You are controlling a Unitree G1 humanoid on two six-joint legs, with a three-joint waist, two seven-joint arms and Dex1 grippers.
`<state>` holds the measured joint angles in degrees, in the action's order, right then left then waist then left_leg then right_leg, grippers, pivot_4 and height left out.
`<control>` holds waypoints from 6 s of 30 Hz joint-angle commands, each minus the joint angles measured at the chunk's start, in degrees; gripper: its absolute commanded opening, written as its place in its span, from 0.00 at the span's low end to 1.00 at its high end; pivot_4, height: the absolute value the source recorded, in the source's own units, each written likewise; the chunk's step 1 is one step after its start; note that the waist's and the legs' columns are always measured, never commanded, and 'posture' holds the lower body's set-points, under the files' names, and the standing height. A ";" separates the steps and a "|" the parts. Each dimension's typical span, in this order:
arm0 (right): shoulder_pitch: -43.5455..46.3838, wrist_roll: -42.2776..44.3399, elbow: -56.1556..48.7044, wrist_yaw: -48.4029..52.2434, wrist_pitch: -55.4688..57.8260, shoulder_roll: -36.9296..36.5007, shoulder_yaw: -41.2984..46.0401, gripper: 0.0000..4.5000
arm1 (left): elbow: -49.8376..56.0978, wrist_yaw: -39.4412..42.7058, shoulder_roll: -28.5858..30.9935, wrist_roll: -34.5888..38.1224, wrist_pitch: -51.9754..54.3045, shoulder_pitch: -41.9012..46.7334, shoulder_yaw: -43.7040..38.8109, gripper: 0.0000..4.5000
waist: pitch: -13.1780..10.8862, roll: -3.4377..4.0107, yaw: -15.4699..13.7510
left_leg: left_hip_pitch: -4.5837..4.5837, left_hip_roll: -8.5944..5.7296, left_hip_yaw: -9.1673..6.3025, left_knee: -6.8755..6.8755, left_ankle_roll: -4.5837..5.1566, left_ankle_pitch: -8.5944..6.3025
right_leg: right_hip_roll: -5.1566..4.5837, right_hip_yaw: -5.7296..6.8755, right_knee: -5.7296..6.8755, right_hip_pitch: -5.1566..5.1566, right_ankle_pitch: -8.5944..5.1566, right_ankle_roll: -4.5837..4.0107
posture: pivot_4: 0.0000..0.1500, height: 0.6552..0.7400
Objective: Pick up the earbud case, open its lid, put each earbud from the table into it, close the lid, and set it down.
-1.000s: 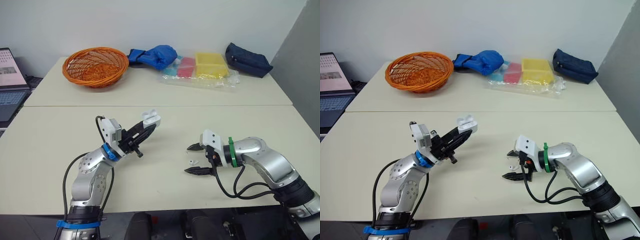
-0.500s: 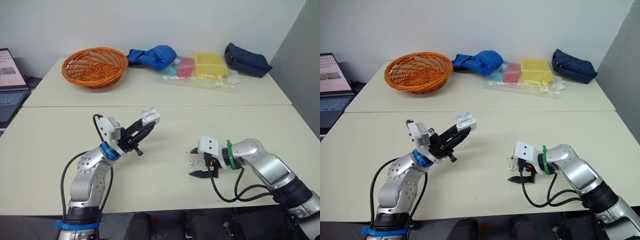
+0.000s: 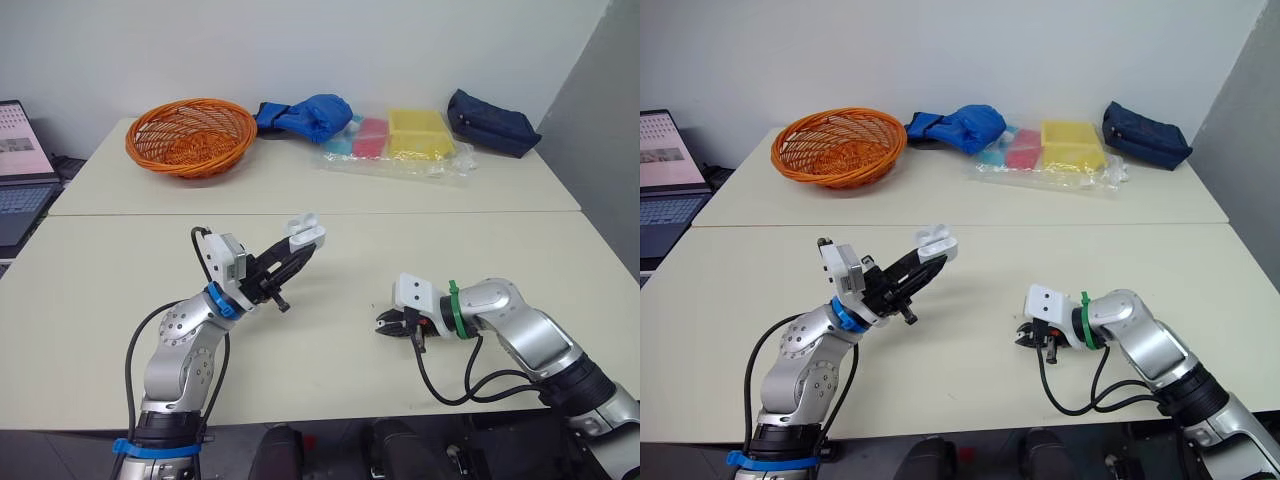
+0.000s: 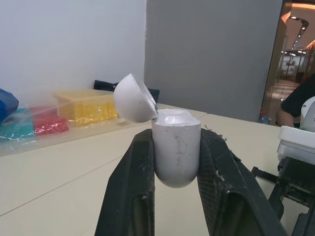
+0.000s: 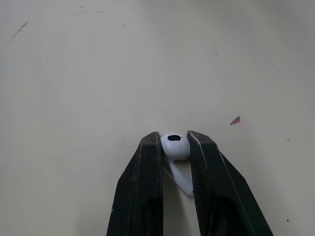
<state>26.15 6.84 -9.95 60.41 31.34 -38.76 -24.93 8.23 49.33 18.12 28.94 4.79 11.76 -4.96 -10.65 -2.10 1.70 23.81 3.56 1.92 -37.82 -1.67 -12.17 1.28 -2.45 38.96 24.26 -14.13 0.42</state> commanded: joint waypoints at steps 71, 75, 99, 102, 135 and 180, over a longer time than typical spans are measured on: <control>-17.15 -6.15 39.60 24.16 -43.22 -35.22 24.22 0.53 | 12.34 -3.47 0.03 1.60 3.05 -8.87 3.62 0.17 | 0.03 0.19 0.07 | -0.09 -0.19 0.10 0.09 -0.02 -0.02 | -0.23 -0.07 -0.17 -0.09 -0.06 0.03 | 1.00 1.00; -18.66 -6.89 34.35 24.31 -41.55 -36.98 23.97 0.53 | 12.45 -3.79 -0.33 1.23 2.77 -9.33 4.06 0.17 | 0.07 0.44 0.16 | -0.09 -0.20 0.12 0.10 -0.02 -0.02 | -0.25 -0.09 -0.17 -0.08 -0.06 0.03 | 1.00 1.00; -20.50 -10.68 23.48 21.29 -36.93 -36.85 21.98 0.53 | 11.95 -4.75 0.73 1.39 2.74 -9.16 3.47 0.17 | 0.09 0.48 0.16 | -0.17 -0.20 0.14 0.10 -0.02 -0.02 | -0.25 -0.12 -0.13 -0.08 -0.07 0.02 | 1.00 1.00; -20.07 -12.94 24.15 20.01 -40.81 -37.06 20.85 0.53 | 11.83 -4.98 0.76 1.23 2.59 -8.94 3.37 0.17 | 0.09 0.48 0.16 | -0.17 -0.20 0.12 0.10 -0.02 -0.02 | -0.25 -0.10 -0.12 -0.08 -0.07 0.02 | 1.00 1.00; -18.58 -16.52 24.68 17.54 -40.52 -35.95 19.28 0.09 | 13.06 -5.37 1.35 1.43 3.61 -8.84 3.37 0.17 | 0.09 0.44 0.17 | -0.19 -0.21 0.14 -0.02 -0.02 -0.02 | -0.31 -0.13 -0.16 -0.14 -0.07 0.02 | 1.00 1.00; 15.12 27.10 -19.96 -39.09 38.94 43.31 36.04 0.09 | -5.59 -11.32 -10.89 -6.19 -7.07 11.31 6.29 0.17 | 0.20 0.52 0.23 | 0.71 -0.21 -0.09 0.71 0.05 0.07 | -0.20 0.14 -0.06 0.86 0.07 0.39 | 1.00 1.00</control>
<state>41.04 32.81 -29.38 20.99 72.98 4.89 11.60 0.51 38.14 7.51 22.50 -1.69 21.90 0.87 -10.45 -1.58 1.93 24.52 3.35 1.84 -37.11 -1.62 -12.10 1.08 -2.31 38.90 25.12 -14.05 0.81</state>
